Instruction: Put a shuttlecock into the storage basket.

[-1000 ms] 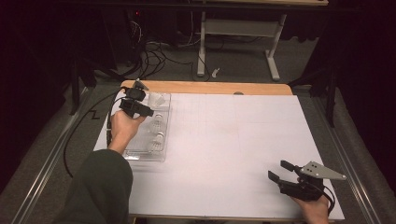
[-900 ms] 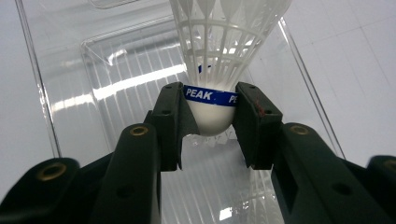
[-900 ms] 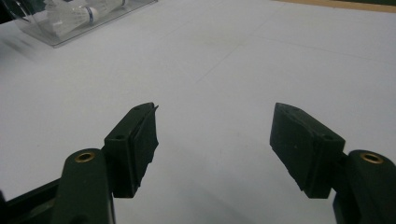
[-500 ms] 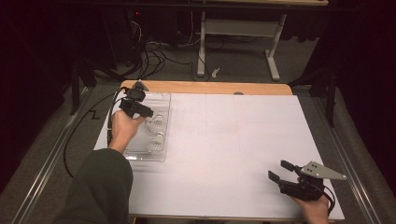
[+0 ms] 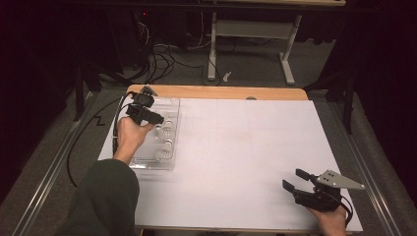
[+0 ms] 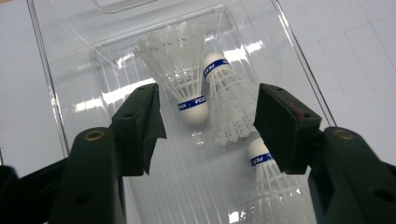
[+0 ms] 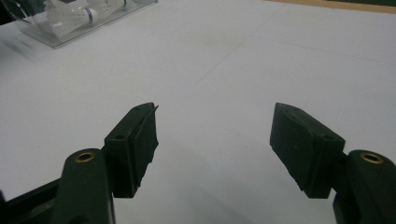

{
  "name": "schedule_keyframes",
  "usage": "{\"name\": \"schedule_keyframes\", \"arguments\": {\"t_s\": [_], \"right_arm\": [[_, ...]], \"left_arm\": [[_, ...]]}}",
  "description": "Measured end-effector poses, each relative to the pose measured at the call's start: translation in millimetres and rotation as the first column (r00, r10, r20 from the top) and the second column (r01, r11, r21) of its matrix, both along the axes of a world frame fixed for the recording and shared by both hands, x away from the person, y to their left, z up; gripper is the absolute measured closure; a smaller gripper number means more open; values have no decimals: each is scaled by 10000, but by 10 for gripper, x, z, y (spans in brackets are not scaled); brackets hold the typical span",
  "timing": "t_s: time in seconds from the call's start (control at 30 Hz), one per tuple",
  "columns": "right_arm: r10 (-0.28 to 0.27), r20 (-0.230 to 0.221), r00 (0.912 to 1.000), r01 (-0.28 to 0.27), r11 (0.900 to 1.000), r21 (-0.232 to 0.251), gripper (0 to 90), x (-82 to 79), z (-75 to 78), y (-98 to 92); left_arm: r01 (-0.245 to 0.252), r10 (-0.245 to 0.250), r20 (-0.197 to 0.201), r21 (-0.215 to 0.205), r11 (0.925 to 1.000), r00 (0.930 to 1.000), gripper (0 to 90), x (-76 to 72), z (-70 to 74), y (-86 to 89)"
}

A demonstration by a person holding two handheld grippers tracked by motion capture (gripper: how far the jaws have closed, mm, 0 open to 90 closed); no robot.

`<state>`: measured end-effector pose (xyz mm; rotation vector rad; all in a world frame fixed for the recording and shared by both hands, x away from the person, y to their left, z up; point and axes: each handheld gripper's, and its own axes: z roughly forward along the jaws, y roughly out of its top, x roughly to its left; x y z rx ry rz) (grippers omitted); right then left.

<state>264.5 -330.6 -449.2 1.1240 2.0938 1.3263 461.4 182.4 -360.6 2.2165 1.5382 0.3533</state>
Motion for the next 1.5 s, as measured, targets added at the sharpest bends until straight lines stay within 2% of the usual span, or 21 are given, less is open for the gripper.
{"name": "schedule_keyframes", "arguments": {"t_s": [0.23, 0.43, 0.93, 1.07, 1.5], "right_arm": [[8, 12, 10000, -8, 10000, -15, 323, 0, 0, 0], [10, 18, 10000, -9, 10000, -19, 323, 0, 0, 1], [15, 37, 10000, -15, 10000, -30, 323, -1, 2, 2], [12, 29, 10000, -12, 10000, -27, 323, -1, 2, 2], [23, 30, 10000, -23, 10000, -30, 323, -1, 2, 3]], "left_arm": [[66, -65, 85, -77, 9999, 9999, 411, -44, 8, 10], [162, -162, 117, 20, 9999, 9998, 400, -82, 6, 4], [358, -352, 341, -174, 9992, 9988, 385, -190, 50, -7], [449, -447, 453, -33, 9990, 9980, 382, -234, 36, -21], [683, -676, 449, -142, 9976, 9967, 397, -306, 34, -31]]}}
